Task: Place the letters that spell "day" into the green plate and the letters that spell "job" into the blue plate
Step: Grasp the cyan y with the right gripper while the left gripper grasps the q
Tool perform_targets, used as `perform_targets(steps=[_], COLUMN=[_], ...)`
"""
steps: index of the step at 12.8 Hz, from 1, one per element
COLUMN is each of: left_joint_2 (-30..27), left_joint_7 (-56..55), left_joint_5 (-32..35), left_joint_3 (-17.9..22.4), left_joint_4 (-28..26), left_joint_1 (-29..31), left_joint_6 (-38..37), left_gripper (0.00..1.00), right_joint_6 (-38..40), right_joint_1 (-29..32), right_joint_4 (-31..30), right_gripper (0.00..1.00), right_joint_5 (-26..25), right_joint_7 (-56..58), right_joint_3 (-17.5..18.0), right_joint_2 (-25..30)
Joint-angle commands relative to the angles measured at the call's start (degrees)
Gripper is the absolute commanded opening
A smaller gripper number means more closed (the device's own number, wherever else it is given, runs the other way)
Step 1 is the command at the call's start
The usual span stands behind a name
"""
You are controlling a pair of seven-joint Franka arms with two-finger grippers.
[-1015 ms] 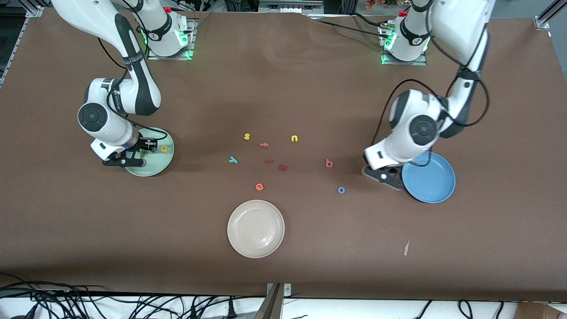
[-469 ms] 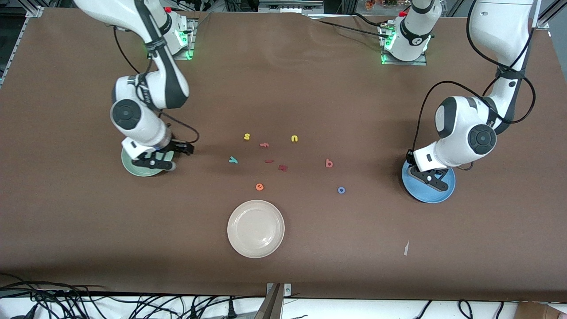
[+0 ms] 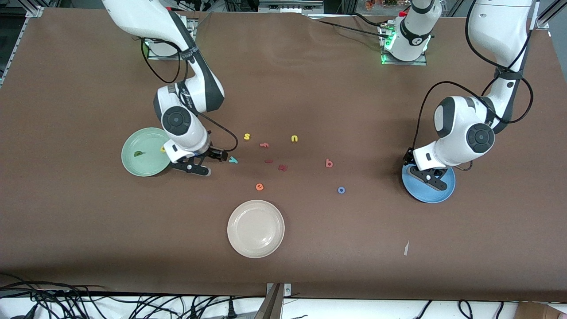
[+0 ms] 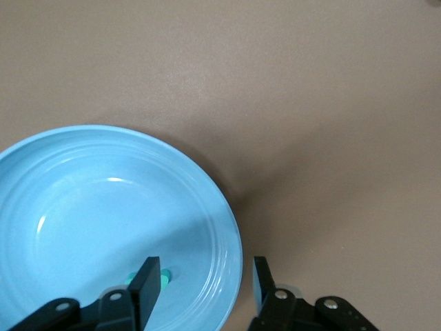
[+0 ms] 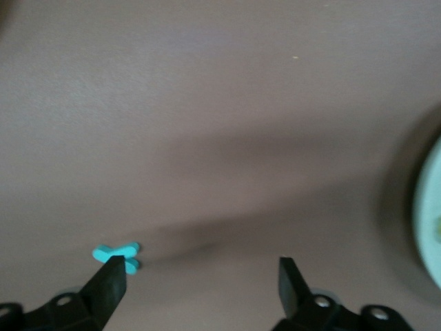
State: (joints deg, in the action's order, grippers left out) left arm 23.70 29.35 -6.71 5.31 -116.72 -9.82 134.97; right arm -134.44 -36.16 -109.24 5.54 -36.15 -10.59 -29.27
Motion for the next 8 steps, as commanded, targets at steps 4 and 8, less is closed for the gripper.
perform_targets(steps=[4,8], left_joint_2=[-0.6,3.5], left_joint_7=[-12.2,-24.5], left_joint_5=[-4.6,-7.7], left_joint_3=[-0.1,-0.1], left_joint_4=[1.3,5.5], left_joint_1=[-11.6,-18.6], left_joint_6=[0.2,0.5], left_gripper=[0.61,0.61], right_joint_6=[-4.4,-5.3], right_joint_1=[-2.3,-3.5], right_joint_4=[2.2,2.2], right_gripper=[0.86,0.88], right_joint_5=[0.5,0.5], right_joint_7=[-5.8,-6.7], right_joint_3=[1.6,1.6], right_joint_2=[-4.0,-5.2])
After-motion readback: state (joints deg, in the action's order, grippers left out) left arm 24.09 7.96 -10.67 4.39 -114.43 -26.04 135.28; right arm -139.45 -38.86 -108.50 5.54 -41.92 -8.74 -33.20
